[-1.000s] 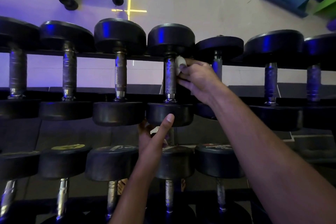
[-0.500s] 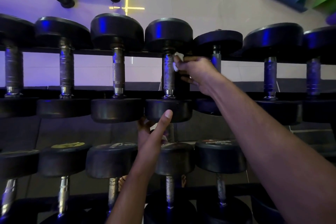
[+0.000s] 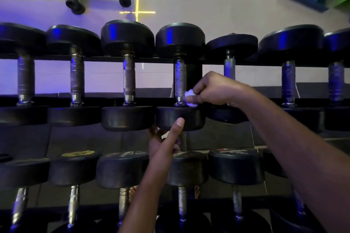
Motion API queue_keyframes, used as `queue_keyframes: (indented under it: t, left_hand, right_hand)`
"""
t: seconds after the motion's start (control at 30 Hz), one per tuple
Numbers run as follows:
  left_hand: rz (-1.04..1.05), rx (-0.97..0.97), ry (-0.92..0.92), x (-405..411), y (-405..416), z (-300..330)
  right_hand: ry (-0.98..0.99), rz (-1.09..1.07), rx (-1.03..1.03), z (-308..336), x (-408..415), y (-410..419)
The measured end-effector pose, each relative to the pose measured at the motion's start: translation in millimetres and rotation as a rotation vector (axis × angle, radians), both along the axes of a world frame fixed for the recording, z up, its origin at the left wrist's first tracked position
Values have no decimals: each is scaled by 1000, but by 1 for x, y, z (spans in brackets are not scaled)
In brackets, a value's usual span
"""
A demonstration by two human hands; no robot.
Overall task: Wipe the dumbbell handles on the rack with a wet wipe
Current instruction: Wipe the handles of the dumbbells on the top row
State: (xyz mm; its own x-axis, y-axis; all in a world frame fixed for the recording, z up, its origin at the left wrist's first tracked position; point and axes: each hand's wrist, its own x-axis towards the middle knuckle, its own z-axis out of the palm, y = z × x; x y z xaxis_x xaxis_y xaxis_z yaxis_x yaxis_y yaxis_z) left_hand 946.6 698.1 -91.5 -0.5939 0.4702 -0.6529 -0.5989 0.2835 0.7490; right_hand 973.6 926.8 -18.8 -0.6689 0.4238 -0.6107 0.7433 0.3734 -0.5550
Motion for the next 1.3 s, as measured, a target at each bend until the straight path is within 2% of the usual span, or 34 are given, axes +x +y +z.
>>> queue_keyframes:
  t: [0.1,0.17,0.23,0.3,0.37,0.47,0.77,1.03,1.1,1.17,1.3]
  left_hand:
    - [-18,-7,6,-1,-1,0]
    - [-45,-17,-5,-1,-2,0]
    - [-63,-34,-11,-1,-3,1]
    - [-63,-35,-10,-1,-4,2]
    - [-48,-23,-16,-1,-3,5]
    - [-39,-18,-16,-1,-4,3]
    - [-58,5,10,-4,-6,4]
    - [-32,-16,-6,-7,-6,7]
    - [-22,-8,-28,-6,-6,7]
    - [-32,4,-1,-3,-7,5]
    - [-49,4,96,13,-6,-5]
  right_hand:
    - [236,10,-24,25,-16,8]
    - [393,32,198,33,-35,10]
    - [459,136,472,33,-52,10]
    - [426,304,681,32,-60,9]
    - [308,457,853,34,-64,10]
    - [192,624,984,37,-69,7]
    - [-75,836,959,41,-87,4]
    - [-230,978,653,41,-82,-29]
    - [-219,900,544,35,-78,-32]
    - [-103,733,428,30,-71,-23]
    - [281,170,272,14,-33,-5]
